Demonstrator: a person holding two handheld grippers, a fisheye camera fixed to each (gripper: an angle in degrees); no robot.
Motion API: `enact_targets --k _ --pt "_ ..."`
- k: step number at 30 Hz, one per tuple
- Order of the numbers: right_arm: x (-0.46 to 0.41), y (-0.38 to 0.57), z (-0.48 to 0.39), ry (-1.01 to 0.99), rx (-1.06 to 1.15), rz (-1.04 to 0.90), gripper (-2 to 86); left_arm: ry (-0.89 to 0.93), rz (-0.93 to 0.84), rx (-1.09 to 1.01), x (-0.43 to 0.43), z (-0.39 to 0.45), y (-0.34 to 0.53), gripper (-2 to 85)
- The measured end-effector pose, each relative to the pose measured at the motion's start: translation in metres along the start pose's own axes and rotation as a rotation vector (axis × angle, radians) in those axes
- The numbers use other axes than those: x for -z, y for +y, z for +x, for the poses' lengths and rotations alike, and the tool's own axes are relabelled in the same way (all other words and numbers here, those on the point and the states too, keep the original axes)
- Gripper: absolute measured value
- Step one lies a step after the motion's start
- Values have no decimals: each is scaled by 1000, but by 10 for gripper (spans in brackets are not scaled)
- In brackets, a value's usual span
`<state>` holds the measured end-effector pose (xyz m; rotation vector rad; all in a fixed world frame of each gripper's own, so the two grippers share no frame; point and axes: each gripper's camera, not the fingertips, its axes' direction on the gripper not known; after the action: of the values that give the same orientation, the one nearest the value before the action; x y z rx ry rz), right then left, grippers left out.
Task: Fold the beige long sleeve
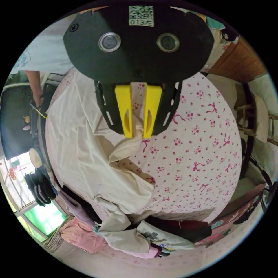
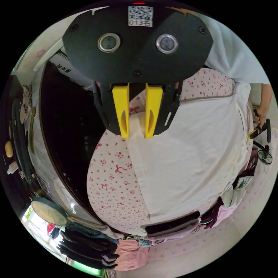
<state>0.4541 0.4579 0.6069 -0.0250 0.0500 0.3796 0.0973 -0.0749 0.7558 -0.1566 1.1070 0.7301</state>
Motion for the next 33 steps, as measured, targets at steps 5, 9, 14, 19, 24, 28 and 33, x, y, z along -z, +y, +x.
enact_targets --k 5,9,14,19,24,28,33 --pt "-1 10 -2 3 24 3 35 -35 46 15 9 0 1 15" --pt "5 18 -4 8 97 -17 16 -36 138 90 35 -17 33 8" --pt "11 36 6 -28 79 18 14 85 137 338 -2 -73 84 2" --pt "9 44 14 -54 73 -6 20 137 213 281 11 -74 97 23" --pt "27 63 11 -22 113 70 42 228 51 -115 22 -9 86 98" --pt "28 77 2 14 143 61 70 91 -151 -250 -10 43 90 134" --pt "20 90 9 17 84 35 73 -44 -172 -276 -15 69 95 67"
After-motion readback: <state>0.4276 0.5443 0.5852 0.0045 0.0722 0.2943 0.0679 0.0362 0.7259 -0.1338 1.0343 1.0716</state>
